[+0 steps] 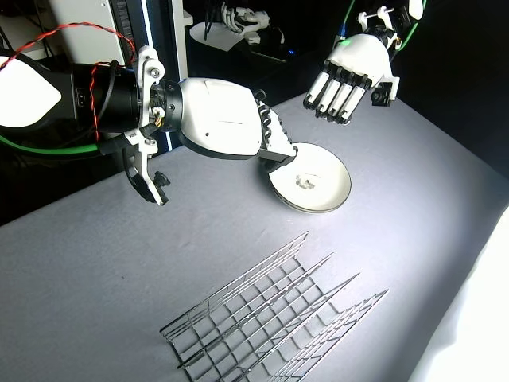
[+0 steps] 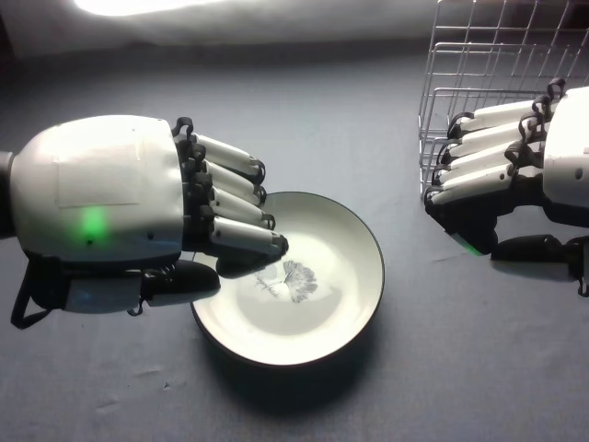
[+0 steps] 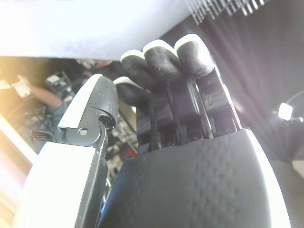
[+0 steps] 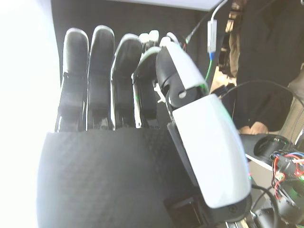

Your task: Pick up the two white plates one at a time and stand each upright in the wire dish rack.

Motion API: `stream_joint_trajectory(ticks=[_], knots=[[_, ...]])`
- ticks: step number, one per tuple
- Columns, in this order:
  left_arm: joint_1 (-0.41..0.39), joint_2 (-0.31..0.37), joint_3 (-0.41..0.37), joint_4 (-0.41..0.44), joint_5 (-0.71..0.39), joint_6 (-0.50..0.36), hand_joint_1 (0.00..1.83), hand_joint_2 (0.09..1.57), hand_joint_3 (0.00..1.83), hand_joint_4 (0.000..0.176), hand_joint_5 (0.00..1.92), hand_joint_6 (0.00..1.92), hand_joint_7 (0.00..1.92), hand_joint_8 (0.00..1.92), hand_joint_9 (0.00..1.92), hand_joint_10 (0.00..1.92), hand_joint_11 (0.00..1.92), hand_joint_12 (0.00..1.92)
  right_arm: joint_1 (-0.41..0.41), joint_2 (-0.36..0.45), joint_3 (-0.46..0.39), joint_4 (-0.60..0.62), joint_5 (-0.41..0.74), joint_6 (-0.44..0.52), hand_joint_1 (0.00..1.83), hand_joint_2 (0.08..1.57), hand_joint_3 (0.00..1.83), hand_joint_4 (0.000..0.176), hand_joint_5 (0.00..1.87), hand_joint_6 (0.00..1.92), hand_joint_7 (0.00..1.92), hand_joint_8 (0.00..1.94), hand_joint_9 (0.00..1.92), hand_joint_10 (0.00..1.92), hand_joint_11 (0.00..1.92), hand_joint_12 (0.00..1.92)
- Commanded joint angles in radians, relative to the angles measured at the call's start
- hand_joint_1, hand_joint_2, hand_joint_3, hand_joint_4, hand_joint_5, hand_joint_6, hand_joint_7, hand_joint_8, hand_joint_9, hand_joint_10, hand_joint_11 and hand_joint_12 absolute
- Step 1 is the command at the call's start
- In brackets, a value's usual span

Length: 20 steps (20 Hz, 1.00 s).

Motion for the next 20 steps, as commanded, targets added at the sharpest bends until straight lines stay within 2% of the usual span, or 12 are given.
stream_joint_trajectory(ticks=[1,3,9,12,15,17,20], knots=[[-0.003,0.002,0.003,-0.072,-0.076,0.005,0.00,1.09,0.16,0.000,0.00,0.01,0.00,0.00,0.00,0.00,0.00,0.00,0.008,0.003,0.001,0.042,0.097,-0.001,0.00,1.11,0.12,0.000,0.04,0.00,0.03,0.00,0.00,0.00,0.00,0.00],[0.003,0.001,0.012,-0.072,-0.082,0.005,0.00,1.15,0.04,0.000,0.00,0.00,0.00,0.00,0.00,0.00,0.00,0.00,0.012,0.002,0.001,0.042,0.097,-0.001,0.01,1.18,0.02,0.000,0.05,0.00,0.03,0.00,0.00,0.00,0.01,0.00],[0.016,0.003,0.040,-0.057,-0.112,-0.014,0.00,1.16,0.03,0.000,0.00,0.00,0.00,0.00,0.00,0.00,0.00,0.00,0.012,0.002,0.001,0.042,0.097,-0.003,0.03,1.24,0.02,0.000,0.00,0.00,0.00,0.00,0.00,0.00,0.00,0.00],[0.009,0.003,0.065,-0.005,-0.129,-0.064,0.00,1.16,0.02,0.000,0.00,0.00,0.00,0.00,0.00,0.00,0.00,0.00,0.012,0.000,0.001,0.042,0.101,-0.005,0.03,1.23,0.01,0.000,0.00,0.00,0.00,0.00,0.00,0.00,0.00,0.00],[-0.033,0.000,0.080,0.058,-0.143,-0.102,0.00,1.15,0.01,0.000,0.00,0.00,0.00,0.00,0.00,0.00,0.00,0.00,0.012,-0.002,0.001,0.042,0.101,-0.006,0.00,1.23,0.00,0.000,0.00,0.00,0.00,0.00,0.00,0.00,0.00,0.00],[-0.038,-0.020,0.105,0.054,-0.198,-0.104,0.00,1.16,0.02,0.000,0.00,0.00,0.00,0.00,0.00,0.00,0.00,0.00,0.012,-0.001,0.002,0.041,0.101,-0.006,0.00,1.22,0.00,0.000,0.00,0.00,0.00,0.00,0.00,0.00,0.00,0.00],[-0.049,-0.036,0.120,0.132,-0.185,-0.181,0.00,1.16,0.01,0.000,0.00,0.00,0.00,0.00,0.00,0.00,0.00,0.00,0.012,-0.001,0.002,0.041,0.101,-0.007,0.00,1.23,0.00,0.000,0.00,0.00,0.00,0.00,0.00,0.00,0.00,0.00]])
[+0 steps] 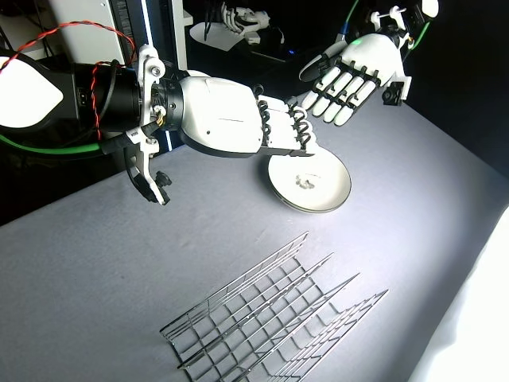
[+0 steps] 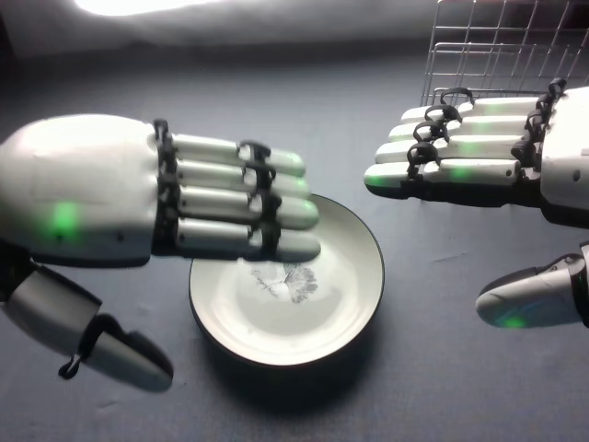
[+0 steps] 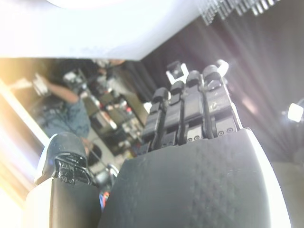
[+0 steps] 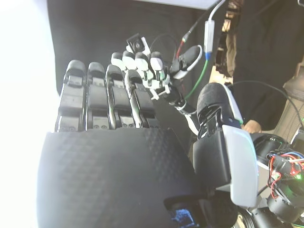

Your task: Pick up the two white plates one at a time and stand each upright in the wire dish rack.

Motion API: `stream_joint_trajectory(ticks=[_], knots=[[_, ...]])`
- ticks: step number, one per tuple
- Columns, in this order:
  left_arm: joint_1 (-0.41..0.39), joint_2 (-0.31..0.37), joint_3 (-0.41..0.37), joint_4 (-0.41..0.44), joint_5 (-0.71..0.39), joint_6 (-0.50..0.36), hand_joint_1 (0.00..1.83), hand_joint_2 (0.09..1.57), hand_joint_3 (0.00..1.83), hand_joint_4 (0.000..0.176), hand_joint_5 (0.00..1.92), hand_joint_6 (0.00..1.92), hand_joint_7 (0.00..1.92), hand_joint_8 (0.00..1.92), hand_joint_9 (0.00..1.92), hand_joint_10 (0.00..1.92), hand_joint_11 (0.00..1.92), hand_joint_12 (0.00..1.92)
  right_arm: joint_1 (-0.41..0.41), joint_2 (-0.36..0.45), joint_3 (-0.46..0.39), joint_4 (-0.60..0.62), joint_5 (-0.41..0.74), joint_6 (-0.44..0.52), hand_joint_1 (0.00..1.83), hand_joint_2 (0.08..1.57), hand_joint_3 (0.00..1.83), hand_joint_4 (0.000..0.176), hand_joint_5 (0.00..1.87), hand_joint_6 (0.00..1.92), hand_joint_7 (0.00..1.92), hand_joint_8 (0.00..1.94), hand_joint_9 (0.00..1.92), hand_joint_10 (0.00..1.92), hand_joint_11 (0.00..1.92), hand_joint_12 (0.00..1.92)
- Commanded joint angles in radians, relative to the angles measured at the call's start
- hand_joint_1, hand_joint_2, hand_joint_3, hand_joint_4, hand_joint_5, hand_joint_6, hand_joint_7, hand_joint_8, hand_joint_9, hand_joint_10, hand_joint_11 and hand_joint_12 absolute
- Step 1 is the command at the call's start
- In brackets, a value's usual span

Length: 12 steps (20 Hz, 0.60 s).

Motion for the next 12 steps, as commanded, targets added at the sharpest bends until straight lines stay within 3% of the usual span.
stream_joint_trajectory(ticks=[1,4,12], knots=[[-0.010,-0.002,0.007,-0.036,-0.065,-0.023,0.00,1.16,0.01,0.000,0.00,0.00,0.00,0.00,0.00,0.00,0.00,0.00,0.011,0.004,0.000,0.047,0.097,-0.001,0.00,1.23,0.00,0.000,0.00,0.00,0.00,0.00,0.00,0.00,0.00,0.00],[-0.021,-0.019,0.036,0.051,-0.100,-0.076,0.00,1.18,0.02,0.000,0.00,0.00,0.00,0.00,0.00,0.00,0.00,0.00,0.011,0.004,-0.001,0.047,0.099,-0.003,0.00,1.24,0.00,0.000,0.00,0.00,0.00,0.00,0.00,0.00,0.00,0.00],[-0.038,-0.086,0.143,0.209,-0.138,-0.085,0.00,1.43,0.03,0.000,0.00,0.00,0.00,0.00,0.00,0.00,0.00,0.00,-0.008,0.004,0.012,0.046,0.158,-0.009,0.00,1.22,0.00,0.000,0.00,0.00,0.00,0.00,0.00,0.00,0.00,0.00]])
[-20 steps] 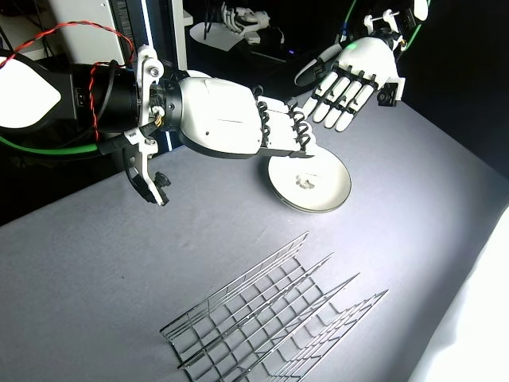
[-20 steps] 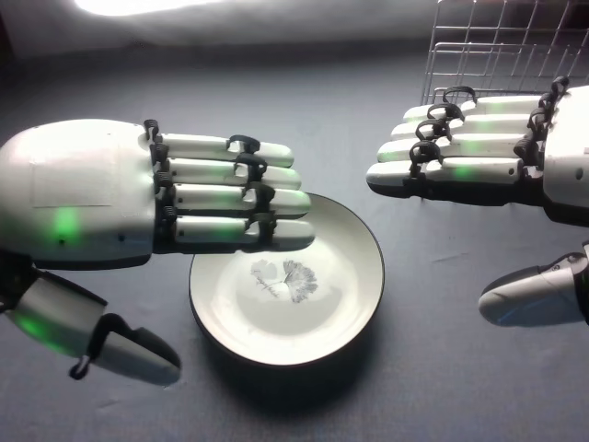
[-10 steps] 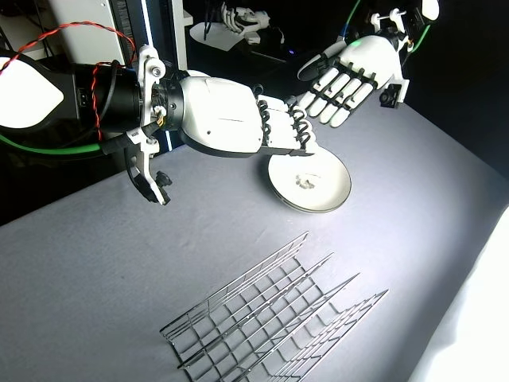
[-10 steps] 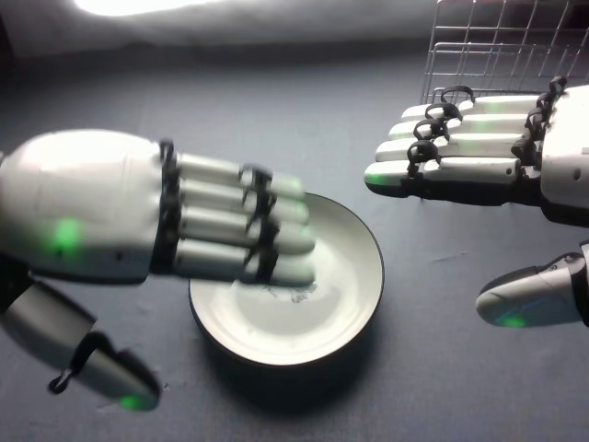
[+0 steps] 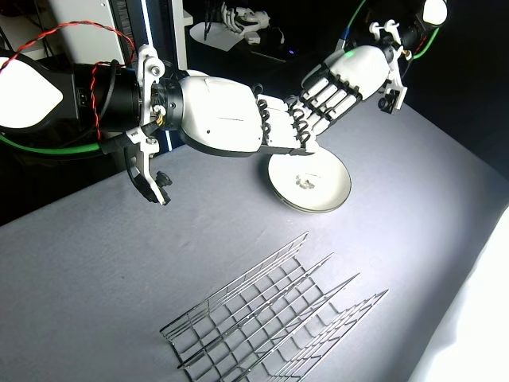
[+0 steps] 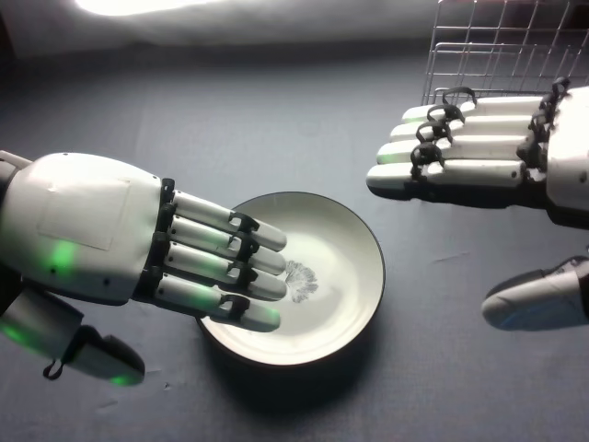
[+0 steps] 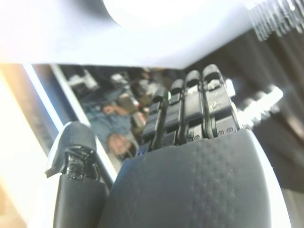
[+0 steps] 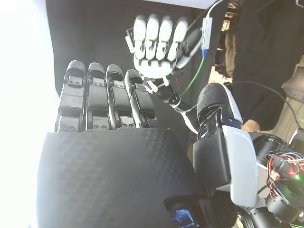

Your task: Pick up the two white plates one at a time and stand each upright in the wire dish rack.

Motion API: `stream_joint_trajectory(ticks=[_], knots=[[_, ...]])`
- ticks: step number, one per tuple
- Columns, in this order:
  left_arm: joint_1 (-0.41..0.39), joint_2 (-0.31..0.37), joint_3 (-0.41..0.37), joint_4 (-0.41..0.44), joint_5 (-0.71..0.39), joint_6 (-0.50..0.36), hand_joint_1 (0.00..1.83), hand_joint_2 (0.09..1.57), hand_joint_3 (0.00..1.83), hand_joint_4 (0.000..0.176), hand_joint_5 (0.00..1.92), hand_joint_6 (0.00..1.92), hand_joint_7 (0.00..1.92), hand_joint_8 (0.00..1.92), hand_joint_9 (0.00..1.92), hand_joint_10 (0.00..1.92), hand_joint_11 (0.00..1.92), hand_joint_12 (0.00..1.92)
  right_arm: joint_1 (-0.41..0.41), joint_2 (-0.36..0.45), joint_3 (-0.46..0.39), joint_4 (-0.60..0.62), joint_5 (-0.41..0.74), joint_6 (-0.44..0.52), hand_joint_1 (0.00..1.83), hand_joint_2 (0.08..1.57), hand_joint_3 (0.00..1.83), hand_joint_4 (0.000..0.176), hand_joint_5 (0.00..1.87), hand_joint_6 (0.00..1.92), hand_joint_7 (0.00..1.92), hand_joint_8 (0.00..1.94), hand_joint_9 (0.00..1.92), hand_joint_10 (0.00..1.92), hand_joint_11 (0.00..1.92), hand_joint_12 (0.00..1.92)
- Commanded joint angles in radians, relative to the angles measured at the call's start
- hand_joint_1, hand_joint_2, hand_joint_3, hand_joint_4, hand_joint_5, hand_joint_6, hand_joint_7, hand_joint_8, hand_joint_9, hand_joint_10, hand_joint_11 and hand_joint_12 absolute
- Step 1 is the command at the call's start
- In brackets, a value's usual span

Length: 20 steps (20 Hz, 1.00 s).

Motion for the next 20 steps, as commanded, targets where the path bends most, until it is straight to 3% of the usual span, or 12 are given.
stream_joint_trajectory(ticks=[1,8,15,20], knots=[[-0.010,-0.009,0.014,-0.062,-0.047,-0.013,0.00,1.38,0.00,0.000,0.00,0.00,0.00,0.00,0.00,0.00,0.00,0.00,0.001,0.004,0.007,0.050,0.131,0.001,0.00,1.22,0.00,0.000,0.00,0.00,0.00,0.00,0.00,0.00,0.00,0.00],[-0.040,-0.081,0.104,0.040,-0.039,-0.031,0.00,1.17,0.00,0.000,0.00,0.00,0.00,0.00,0.00,0.00,0.00,0.00,-0.032,-0.016,0.086,-0.056,0.244,-0.012,0.00,1.23,0.00,0.000,0.00,0.00,0.00,0.00,0.00,0.00,0.00,0.00],[-0.034,-0.151,0.194,0.091,-0.024,-0.035,0.00,1.17,0.00,0.000,0.01,0.00,0.00,0.00,0.00,0.00,0.00,0.00,0.003,-0.079,0.235,-0.272,0.339,-0.023,0.00,1.23,0.00,0.000,0.01,0.00,0.00,0.00,0.00,0.00,0.00,0.00],[-0.034,-0.185,0.255,0.130,-0.024,-0.065,0.00,1.17,0.00,0.000,0.01,0.00,0.00,0.00,0.00,0.00,0.00,0.00,0.025,-0.107,0.271,-0.279,0.334,-0.013,0.00,1.22,0.00,0.000,0.01,0.00,0.00,0.00,0.00,0.00,0.00,0.00]])
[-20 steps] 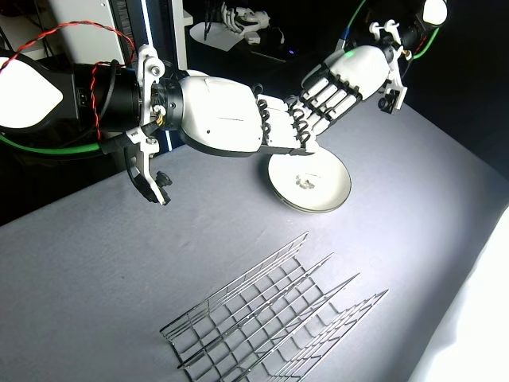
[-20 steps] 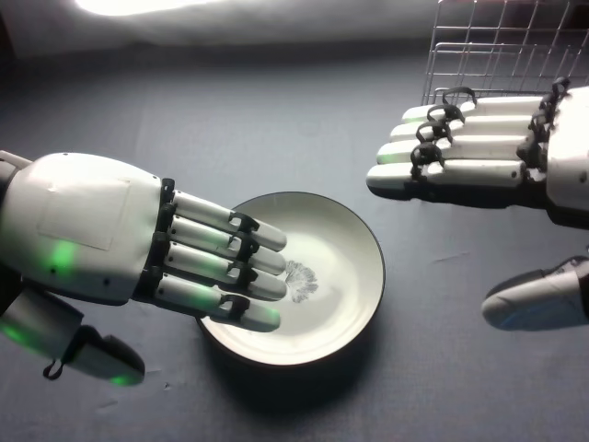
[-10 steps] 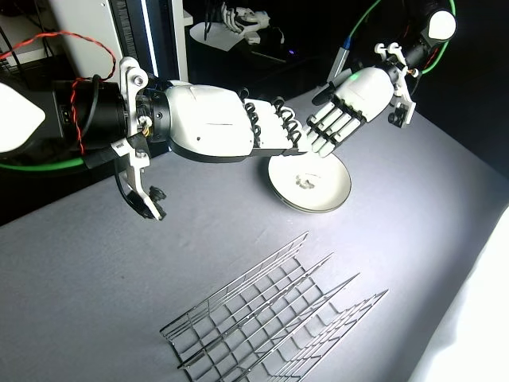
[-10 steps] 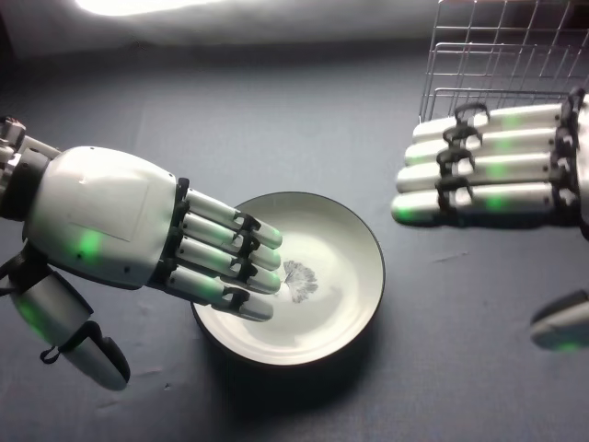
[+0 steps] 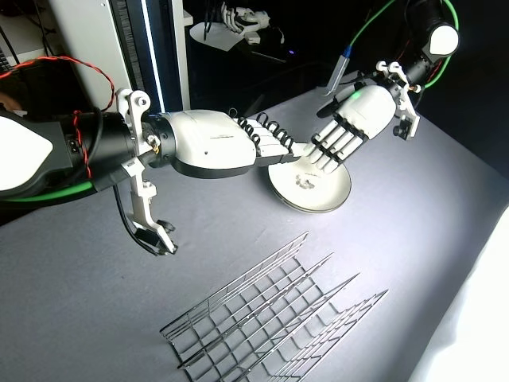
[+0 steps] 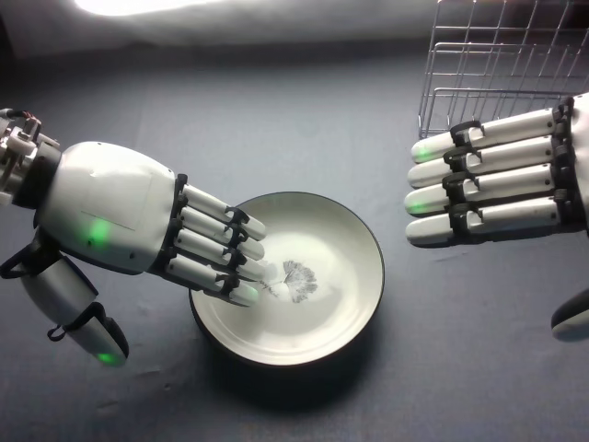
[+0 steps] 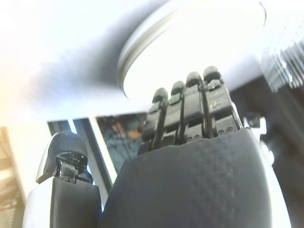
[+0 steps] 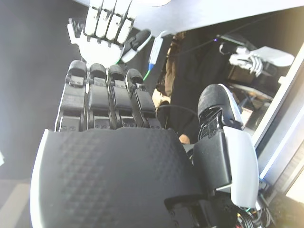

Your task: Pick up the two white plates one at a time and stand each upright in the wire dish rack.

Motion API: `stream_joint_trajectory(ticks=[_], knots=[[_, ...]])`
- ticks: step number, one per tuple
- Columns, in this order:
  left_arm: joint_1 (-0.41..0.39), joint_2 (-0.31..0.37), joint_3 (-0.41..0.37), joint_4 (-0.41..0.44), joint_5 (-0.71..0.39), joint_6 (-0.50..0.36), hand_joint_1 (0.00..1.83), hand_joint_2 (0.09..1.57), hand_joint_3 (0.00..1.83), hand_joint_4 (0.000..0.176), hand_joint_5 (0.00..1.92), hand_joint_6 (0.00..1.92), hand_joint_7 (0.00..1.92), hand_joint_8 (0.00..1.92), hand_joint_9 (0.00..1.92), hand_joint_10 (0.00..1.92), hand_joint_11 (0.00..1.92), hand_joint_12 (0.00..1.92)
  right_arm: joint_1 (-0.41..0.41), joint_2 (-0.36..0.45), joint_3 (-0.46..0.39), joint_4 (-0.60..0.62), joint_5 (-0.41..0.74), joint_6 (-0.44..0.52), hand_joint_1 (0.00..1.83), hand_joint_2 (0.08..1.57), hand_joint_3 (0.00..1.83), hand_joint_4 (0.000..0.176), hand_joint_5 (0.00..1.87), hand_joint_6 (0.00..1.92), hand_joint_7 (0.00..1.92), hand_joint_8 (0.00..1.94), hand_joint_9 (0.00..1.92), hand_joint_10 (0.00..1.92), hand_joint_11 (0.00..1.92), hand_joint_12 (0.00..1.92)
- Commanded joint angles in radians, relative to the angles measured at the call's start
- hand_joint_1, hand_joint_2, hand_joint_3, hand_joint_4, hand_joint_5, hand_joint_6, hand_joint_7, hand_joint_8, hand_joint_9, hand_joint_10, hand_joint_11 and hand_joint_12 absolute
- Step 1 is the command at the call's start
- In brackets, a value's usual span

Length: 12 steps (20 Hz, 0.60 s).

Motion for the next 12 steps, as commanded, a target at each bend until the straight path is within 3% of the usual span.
stream_joint_trajectory(ticks=[1,9,12], knots=[[-0.002,0.000,0.005,-0.061,-0.043,-0.006,0.00,1.17,0.00,0.000,0.01,0.00,0.00,0.00,0.00,0.00,0.00,0.00,0.018,0.000,0.004,0.078,0.073,0.012,0.00,1.22,0.00,0.000,0.01,0.00,0.00,0.00,0.00,0.00,0.00,0.00],[0.011,-0.008,0.043,-0.025,-0.061,-0.017,0.00,1.15,0.00,0.000,0.00,0.00,0.00,0.00,0.00,0.00,0.00,0.00,0.050,-0.015,0.009,0.056,0.036,0.015,0.00,1.23,0.00,0.000,0.00,0.00,0.00,0.00,0.00,0.00,0.00,0.00],[0.027,-0.013,0.055,-0.006,-0.062,-0.023,0.00,1.15,0.00,0.000,0.00,0.00,0.00,0.00,0.00,0.00,0.00,0.00,0.051,-0.014,0.015,0.056,0.032,0.014,0.08,1.17,0.00,0.000,0.00,0.00,0.00,0.00,0.00,0.00,0.00,0.00]])
